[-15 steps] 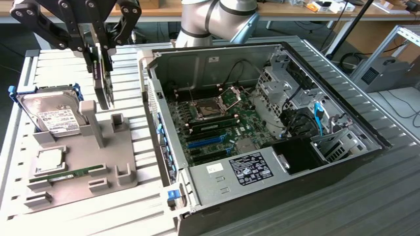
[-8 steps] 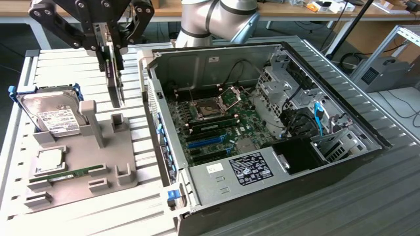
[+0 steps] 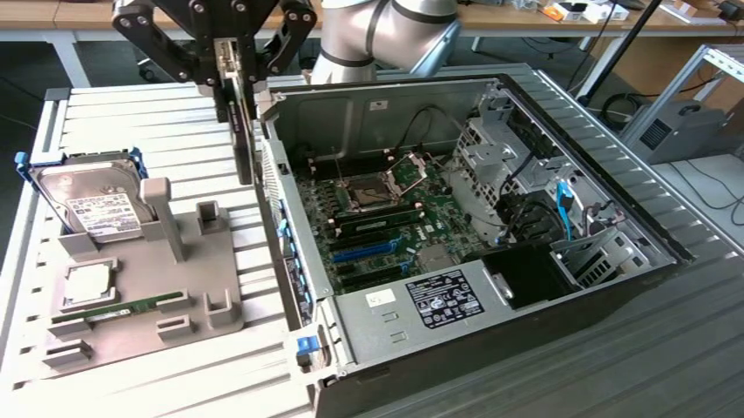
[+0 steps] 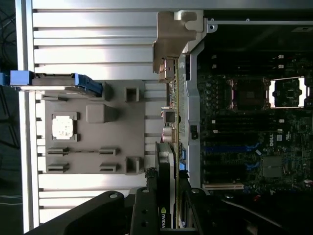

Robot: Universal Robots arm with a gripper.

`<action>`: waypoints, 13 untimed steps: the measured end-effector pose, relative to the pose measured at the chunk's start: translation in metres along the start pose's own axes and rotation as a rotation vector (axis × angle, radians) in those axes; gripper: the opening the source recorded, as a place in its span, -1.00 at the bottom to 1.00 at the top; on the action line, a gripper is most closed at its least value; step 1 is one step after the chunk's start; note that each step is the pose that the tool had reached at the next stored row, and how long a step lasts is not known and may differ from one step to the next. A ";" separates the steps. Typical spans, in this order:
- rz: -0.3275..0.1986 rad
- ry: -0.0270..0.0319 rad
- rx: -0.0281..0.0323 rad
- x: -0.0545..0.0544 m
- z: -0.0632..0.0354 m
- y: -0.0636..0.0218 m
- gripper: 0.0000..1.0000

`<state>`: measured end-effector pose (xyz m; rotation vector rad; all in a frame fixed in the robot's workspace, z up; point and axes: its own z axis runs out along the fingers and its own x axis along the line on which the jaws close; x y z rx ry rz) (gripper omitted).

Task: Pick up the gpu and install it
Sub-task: 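Pick up the gpu and move the gpu toward the slot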

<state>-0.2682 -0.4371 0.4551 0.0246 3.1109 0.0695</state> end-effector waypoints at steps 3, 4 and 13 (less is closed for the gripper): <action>0.000 0.0000 0.0000 -0.012 0.0004 0.0002 -0.46; 0.000 0.0000 0.0000 -0.015 0.0004 0.0002 -0.46; 0.000 0.0000 0.0000 -0.044 0.0013 0.0007 -0.46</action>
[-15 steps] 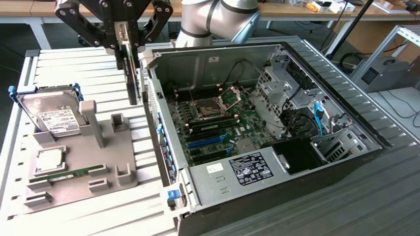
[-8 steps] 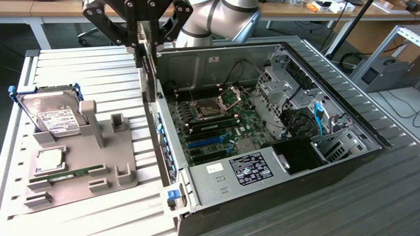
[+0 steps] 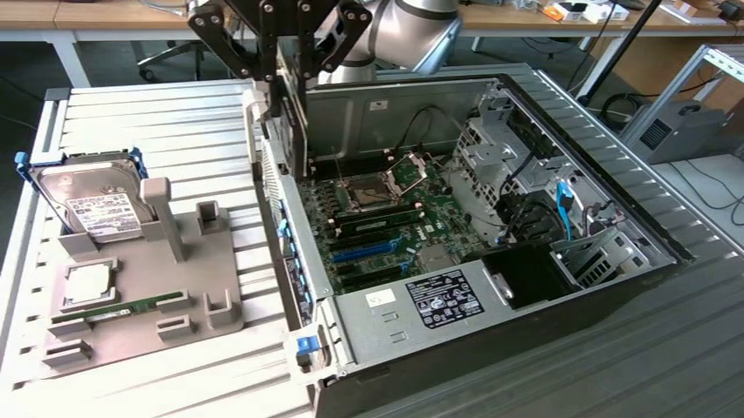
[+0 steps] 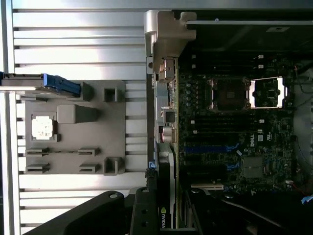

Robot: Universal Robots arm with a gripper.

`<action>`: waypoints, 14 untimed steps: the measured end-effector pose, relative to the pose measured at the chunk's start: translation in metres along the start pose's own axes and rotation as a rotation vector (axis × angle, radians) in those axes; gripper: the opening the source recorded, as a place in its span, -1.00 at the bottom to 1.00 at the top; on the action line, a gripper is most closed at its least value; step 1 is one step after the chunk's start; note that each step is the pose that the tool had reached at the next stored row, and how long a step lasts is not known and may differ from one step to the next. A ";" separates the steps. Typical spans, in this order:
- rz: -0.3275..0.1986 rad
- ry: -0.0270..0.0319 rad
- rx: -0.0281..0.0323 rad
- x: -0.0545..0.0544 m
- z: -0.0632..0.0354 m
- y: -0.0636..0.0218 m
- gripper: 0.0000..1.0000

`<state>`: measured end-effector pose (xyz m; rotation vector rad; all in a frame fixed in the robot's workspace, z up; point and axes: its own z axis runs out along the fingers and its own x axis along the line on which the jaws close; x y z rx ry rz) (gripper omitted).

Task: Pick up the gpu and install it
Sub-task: 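Pick up the gpu and move the gpu toward the slot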

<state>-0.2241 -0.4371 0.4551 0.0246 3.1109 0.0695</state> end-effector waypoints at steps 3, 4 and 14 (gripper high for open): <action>0.000 0.0000 0.0000 -0.008 0.0002 0.0001 -0.46; 0.000 0.0000 0.0000 -0.010 0.0003 0.0002 -0.46; 0.000 0.0000 0.0000 -0.038 0.0012 0.0006 -0.46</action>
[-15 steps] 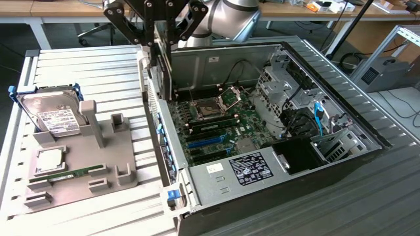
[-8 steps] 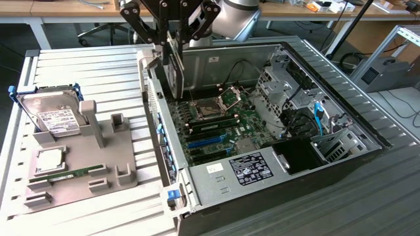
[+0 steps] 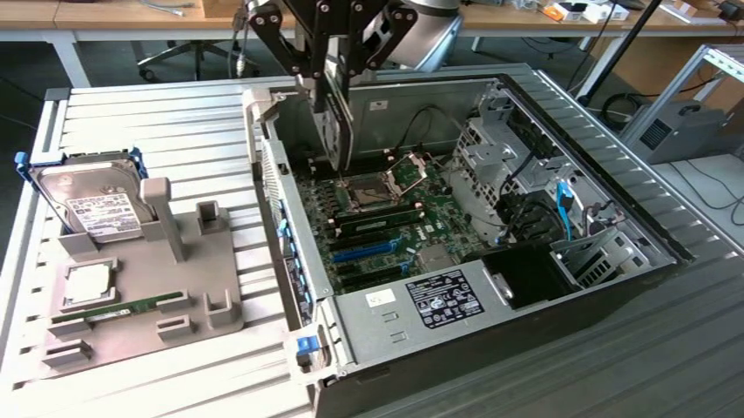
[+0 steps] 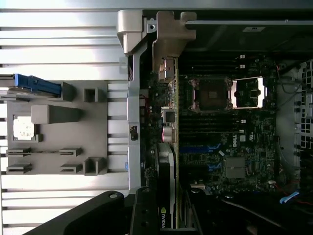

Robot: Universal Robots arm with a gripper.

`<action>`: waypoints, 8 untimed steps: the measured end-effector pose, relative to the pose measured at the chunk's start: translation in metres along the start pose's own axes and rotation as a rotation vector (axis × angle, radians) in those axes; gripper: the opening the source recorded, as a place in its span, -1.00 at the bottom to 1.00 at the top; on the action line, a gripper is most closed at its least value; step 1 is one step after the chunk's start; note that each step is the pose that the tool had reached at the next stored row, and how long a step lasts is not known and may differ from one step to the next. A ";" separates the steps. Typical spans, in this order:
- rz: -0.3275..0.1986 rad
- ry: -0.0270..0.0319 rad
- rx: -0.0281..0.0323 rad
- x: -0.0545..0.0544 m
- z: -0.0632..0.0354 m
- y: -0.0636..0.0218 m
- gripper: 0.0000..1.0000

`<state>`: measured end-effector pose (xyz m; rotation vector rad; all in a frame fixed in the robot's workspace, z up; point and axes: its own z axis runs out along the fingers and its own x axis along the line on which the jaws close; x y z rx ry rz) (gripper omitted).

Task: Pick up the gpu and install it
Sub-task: 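Pick up the gpu and move the gpu toward the slot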

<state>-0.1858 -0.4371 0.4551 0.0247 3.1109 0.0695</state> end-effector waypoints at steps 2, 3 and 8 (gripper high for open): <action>0.000 0.0000 0.0000 -0.006 0.0002 0.0001 -0.46; 0.000 0.0000 0.0000 -0.008 0.0003 0.0001 -0.46; 0.000 0.0000 0.0000 -0.021 0.0007 0.0003 -0.46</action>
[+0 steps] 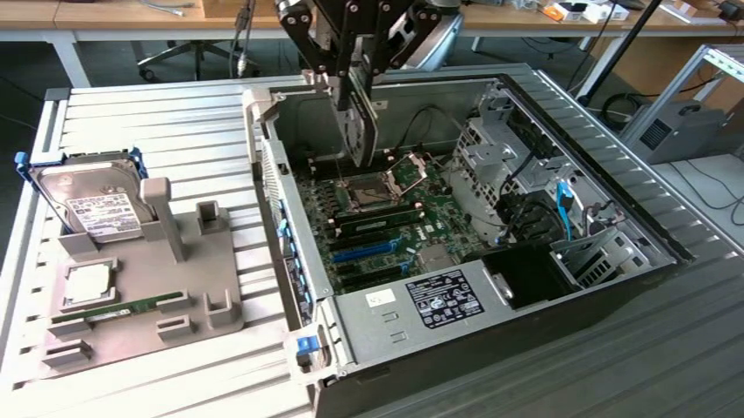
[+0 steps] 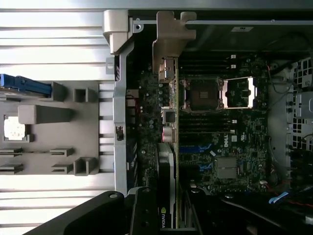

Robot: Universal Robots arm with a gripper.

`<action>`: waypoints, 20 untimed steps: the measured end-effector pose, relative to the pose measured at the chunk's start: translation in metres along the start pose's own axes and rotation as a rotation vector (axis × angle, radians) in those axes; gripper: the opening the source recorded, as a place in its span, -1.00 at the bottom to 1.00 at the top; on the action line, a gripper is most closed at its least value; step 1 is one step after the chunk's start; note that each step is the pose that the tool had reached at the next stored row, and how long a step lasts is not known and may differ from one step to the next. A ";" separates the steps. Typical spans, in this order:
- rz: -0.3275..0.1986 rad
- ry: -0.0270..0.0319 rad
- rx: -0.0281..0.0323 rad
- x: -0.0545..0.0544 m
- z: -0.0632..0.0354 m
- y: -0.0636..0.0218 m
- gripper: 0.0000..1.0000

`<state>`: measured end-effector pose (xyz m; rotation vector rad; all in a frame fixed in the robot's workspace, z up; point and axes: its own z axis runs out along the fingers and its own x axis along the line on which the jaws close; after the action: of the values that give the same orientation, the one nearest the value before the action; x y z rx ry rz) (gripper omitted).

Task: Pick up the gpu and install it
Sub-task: 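Pick up the gpu and move the gpu toward the slot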

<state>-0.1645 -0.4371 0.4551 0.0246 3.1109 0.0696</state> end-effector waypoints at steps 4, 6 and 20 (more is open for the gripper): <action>0.000 0.0000 0.0001 -0.013 0.0004 0.0002 -0.46; 0.000 0.0000 0.0000 -0.018 0.0005 0.0003 -0.46; 0.000 0.0000 0.0001 -0.054 0.0016 0.0008 -0.46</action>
<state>-0.1108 -0.4371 0.4551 0.0246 3.1108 0.0695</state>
